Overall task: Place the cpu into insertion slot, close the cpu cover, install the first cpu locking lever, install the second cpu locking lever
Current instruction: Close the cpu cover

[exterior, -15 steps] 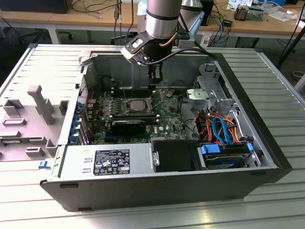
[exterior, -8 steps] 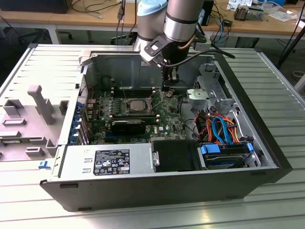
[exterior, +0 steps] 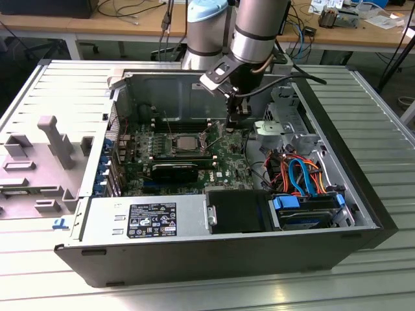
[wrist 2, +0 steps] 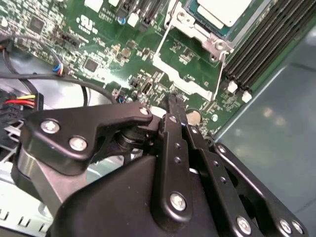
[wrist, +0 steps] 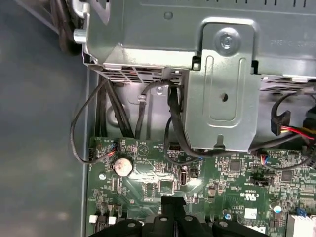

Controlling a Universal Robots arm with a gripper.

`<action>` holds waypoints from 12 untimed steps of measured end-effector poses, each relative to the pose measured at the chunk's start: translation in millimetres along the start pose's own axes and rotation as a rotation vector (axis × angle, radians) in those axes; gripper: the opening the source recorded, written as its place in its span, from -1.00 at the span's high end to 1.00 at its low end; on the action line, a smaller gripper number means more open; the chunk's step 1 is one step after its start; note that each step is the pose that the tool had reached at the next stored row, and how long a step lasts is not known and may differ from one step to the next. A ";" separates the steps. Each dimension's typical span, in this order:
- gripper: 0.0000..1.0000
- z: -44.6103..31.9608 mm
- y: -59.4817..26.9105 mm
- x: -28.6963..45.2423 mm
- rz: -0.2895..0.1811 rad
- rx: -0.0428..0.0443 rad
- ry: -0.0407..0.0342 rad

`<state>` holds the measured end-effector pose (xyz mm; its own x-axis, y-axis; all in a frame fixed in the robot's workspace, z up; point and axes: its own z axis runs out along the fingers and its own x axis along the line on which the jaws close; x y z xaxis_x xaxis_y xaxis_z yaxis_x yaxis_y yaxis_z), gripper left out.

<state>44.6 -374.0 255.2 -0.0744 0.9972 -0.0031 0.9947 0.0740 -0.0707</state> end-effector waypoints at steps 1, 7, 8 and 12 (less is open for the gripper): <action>0.79 1.3 -0.6 0.0 -0.007 -0.0003 0.0051; 0.79 7.0 -15.8 1.2 -0.046 -0.0060 0.0708; 0.79 7.4 -17.6 1.4 -0.047 -0.0063 0.0738; 0.79 10.1 -32.0 2.2 -0.048 -0.0072 0.0817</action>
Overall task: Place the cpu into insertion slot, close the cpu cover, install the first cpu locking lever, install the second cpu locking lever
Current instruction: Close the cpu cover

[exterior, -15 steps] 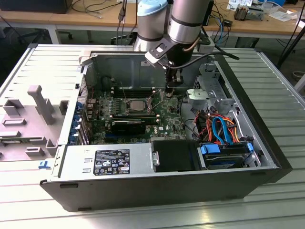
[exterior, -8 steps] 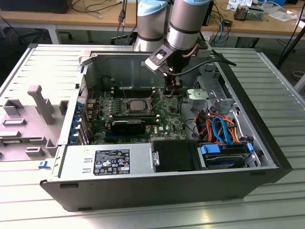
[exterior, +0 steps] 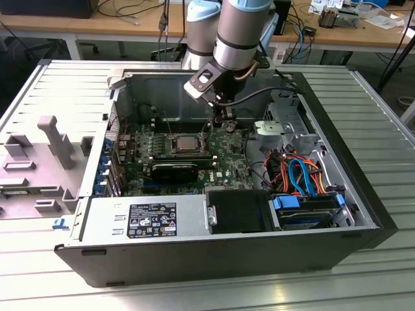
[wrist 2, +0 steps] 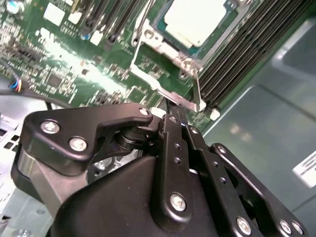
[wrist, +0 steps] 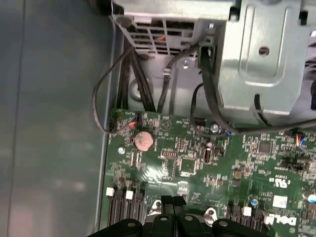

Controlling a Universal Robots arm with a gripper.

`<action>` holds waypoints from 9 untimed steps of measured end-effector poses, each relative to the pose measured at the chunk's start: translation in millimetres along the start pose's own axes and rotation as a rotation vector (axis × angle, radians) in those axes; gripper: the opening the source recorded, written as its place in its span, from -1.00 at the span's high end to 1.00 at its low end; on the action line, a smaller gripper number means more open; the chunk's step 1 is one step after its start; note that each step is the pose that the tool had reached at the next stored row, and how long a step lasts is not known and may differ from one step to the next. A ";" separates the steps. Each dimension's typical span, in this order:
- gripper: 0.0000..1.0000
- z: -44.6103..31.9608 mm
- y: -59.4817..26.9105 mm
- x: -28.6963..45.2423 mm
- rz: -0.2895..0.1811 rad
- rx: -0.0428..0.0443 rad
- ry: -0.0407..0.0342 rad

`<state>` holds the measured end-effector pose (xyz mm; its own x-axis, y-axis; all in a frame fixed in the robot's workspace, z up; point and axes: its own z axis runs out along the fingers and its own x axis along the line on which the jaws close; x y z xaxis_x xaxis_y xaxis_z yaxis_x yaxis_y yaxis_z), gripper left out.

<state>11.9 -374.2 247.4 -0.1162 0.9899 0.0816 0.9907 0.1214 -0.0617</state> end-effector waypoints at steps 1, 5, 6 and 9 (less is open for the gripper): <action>0.79 0.5 -3.6 0.3 0.000 0.0000 -0.0002; 0.79 2.6 -15.9 1.5 0.000 -0.0001 0.0000; 0.79 3.1 -17.7 1.7 0.000 -0.0002 0.0000; 0.79 5.7 -24.1 2.3 0.000 -0.0002 0.0000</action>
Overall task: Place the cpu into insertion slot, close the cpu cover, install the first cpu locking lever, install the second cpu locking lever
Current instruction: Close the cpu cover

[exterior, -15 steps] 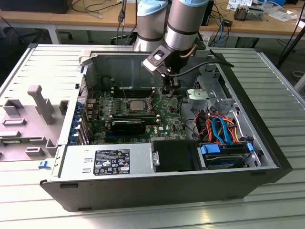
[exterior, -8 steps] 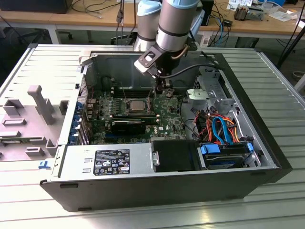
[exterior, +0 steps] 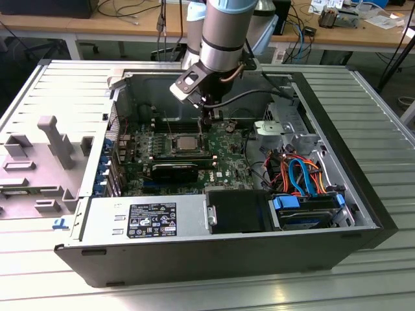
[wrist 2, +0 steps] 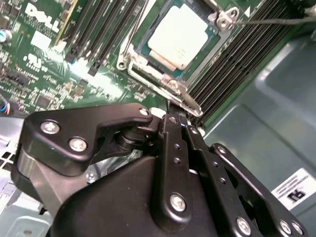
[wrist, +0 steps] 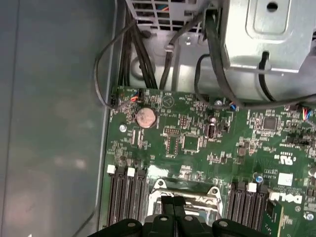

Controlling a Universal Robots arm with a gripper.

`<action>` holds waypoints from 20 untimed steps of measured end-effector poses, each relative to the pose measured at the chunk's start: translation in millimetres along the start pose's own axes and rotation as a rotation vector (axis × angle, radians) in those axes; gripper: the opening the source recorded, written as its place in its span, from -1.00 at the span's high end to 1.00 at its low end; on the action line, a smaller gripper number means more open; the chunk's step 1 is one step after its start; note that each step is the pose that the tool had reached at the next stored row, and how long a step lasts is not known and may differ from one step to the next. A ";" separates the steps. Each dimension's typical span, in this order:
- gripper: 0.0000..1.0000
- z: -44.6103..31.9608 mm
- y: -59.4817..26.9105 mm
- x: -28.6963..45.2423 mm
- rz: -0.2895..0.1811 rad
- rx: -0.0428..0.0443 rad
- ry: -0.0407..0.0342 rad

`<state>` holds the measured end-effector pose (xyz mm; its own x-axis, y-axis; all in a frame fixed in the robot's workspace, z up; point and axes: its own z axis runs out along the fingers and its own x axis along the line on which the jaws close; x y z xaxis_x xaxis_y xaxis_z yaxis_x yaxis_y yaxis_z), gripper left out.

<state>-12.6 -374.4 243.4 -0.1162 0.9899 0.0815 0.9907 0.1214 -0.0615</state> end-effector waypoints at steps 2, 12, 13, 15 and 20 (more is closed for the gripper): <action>0.79 2.3 -3.7 0.3 0.000 0.0001 -0.0001; 0.79 33.2 -50.0 -2.4 0.000 0.0003 -0.0026; 0.79 33.8 -51.0 -3.2 0.000 0.0004 -0.0027; 0.79 34.1 -51.1 -3.3 0.000 0.0004 -0.0027; 0.79 33.6 -45.3 -4.1 0.000 0.0004 -0.0027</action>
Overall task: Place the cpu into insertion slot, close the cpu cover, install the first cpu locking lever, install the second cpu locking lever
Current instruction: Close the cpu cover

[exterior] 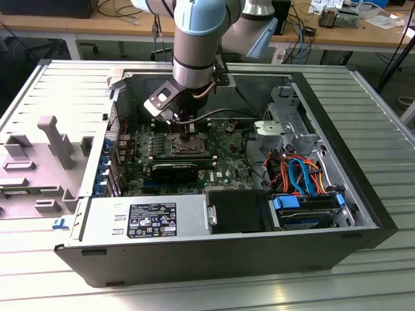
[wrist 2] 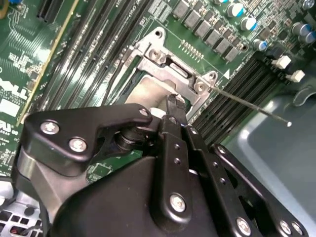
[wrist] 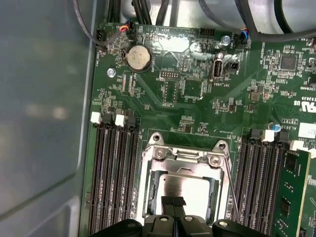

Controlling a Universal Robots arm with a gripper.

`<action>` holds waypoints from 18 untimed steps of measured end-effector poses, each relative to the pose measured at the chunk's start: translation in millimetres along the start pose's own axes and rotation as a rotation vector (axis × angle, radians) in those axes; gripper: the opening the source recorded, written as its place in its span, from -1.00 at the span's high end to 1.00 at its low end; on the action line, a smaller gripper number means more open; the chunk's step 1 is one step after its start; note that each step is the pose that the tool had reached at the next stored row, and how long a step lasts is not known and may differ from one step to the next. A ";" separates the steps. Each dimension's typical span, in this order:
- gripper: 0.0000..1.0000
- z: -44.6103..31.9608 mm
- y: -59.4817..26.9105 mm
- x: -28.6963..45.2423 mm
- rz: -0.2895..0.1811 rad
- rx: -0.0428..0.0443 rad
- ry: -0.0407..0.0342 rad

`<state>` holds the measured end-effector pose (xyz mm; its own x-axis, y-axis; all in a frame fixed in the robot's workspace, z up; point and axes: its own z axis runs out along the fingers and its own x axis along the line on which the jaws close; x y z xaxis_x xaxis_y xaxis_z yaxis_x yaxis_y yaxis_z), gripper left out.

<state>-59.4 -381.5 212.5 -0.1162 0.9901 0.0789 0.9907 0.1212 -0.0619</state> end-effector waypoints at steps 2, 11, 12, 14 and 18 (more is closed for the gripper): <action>0.79 -2.2 1.6 0.0 0.000 0.0000 0.0000; 0.79 -12.7 2.5 0.6 0.000 -0.0002 0.0002; 0.79 -12.8 2.5 0.6 0.000 0.0000 -0.0007; 0.79 -12.9 2.5 0.6 0.000 0.0002 -0.0011; 0.79 -12.8 2.5 0.6 0.000 0.0001 -0.0013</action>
<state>-56.1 -381.5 225.1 -0.1162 0.9902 0.0776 0.9907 0.1211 -0.0621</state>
